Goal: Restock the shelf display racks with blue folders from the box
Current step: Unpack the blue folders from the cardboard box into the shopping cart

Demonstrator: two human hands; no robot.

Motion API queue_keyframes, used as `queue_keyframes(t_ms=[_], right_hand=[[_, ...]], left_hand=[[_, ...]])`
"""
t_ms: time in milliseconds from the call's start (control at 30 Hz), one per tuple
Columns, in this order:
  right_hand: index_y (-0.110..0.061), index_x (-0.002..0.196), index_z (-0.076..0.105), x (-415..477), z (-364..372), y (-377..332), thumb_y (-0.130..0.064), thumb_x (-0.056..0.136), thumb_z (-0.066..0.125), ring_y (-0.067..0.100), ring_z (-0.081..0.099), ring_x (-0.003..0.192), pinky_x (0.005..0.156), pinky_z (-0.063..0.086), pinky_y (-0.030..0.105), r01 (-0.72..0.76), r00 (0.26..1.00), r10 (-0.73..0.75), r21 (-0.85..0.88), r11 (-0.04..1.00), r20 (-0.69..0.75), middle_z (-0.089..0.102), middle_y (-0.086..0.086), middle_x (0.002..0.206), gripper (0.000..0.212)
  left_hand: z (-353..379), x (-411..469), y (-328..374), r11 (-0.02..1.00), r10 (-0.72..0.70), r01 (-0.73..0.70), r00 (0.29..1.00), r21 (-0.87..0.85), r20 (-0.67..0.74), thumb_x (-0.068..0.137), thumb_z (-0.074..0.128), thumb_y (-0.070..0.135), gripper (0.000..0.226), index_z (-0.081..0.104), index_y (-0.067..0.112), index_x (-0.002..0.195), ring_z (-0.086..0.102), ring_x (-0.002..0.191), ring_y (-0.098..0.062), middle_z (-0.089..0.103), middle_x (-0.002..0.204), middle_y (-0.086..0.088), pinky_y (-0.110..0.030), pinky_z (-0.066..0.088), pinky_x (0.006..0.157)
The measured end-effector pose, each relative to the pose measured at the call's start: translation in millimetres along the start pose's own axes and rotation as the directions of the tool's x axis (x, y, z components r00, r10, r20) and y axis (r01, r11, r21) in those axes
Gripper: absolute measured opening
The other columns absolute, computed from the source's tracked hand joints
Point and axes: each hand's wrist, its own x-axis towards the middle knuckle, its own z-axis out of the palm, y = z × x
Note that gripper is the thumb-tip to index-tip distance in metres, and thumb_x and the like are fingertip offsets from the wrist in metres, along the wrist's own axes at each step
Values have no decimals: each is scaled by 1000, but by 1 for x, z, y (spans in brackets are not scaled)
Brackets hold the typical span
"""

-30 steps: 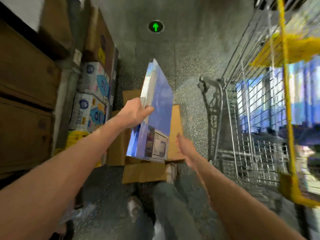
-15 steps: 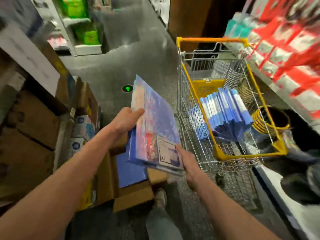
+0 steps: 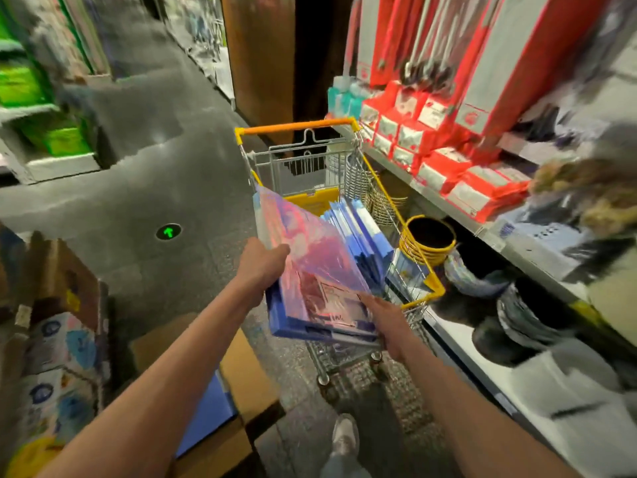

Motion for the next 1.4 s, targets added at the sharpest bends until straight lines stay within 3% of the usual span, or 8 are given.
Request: queue_keyframes(t_ms=[67, 200, 400, 767, 967, 1100, 1233, 1400], right_hand=[[-7, 104, 70, 15, -18, -7, -38, 96, 63, 16, 68, 62, 59, 49, 27, -20, 1000, 20, -41, 999, 9, 71, 8, 89, 33], [-10, 111, 63, 76, -54, -18, -32, 102, 51, 32, 66, 98, 68, 46, 31, 3, 1000, -5, -346, 938, -4, 65, 14, 107, 27], [-12, 78, 62, 202, -111, -33, -29, 99, 56, 11, 44, 53, 47, 30, 22, -51, 995, 40, -116, 992, -96, 58, 5, 72, 27], [-18, 101, 69, 291, -155, -81, -24, 101, 55, 18, 66, 89, 71, 52, 29, 9, 997, -3, -78, 997, 75, 72, 5, 104, 15], [-25, 101, 66, 309, -158, -90, -29, 100, 56, 12, 68, 93, 77, 52, 32, 4, 986, 11, -89, 996, 168, 71, -1, 107, 11], [-28, 99, 68, 324, -164, -93, -29, 99, 57, 17, 67, 96, 76, 51, 30, -6, 990, 17, -79, 997, 142, 71, -1, 106, 11], [-31, 98, 66, 339, -164, -93, -32, 101, 53, 18, 67, 96, 79, 55, 33, -8, 995, 17, -81, 997, 100, 71, -2, 106, 13], [-7, 104, 67, 345, -129, -94, -39, 101, 52, 27, 63, 83, 73, 48, 40, -25, 993, 36, -105, 994, 110, 66, 21, 101, 36]], left_hand=[[30, 15, 14, 1000, 5, -6, 1000, 14, 26, 70, 62, 31, 49, 66, -1, 107, 67, 83, -25, 71, 101, -17, -31, 51, 65], [98, 65, 31, 993, 36, -34, 999, 116, -17, 90, 64, 19, 33, 64, -5, 113, 64, 88, -28, 68, 105, -19, -32, 43, 68], [213, 168, 55, 963, 70, -50, 995, 264, -66, 91, 59, 29, 47, 52, -5, 123, 61, 114, -42, 62, 122, -25, -41, 47, 83], [329, 279, 78, 922, -58, 100, 991, 375, -122, 97, 53, 11, 38, 38, -8, 127, 58, 114, -43, 57, 127, -27, -44, 49, 86], [360, 310, 65, 869, -23, 61, 996, 492, -82, 99, 48, 9, 45, 31, -11, 136, 61, 106, -40, 58, 100, -18, -34, 36, 73], [374, 331, 46, 850, -48, 56, 998, 524, -29, 100, 47, 15, 56, 25, -11, 143, 57, 73, -25, 52, 73, -2, -35, 40, 68], [376, 347, 39, 783, -215, 123, 974, 610, 79, 101, 48, 42, 71, 25, -4, 149, 63, 104, -34, 64, 105, -12, -36, 47, 85], [346, 332, 37, 774, -128, 23, 984, 632, 122, 100, 51, 45, 66, 34, 6, 150, 62, 114, -33, 64, 127, -16, -36, 45, 87]])
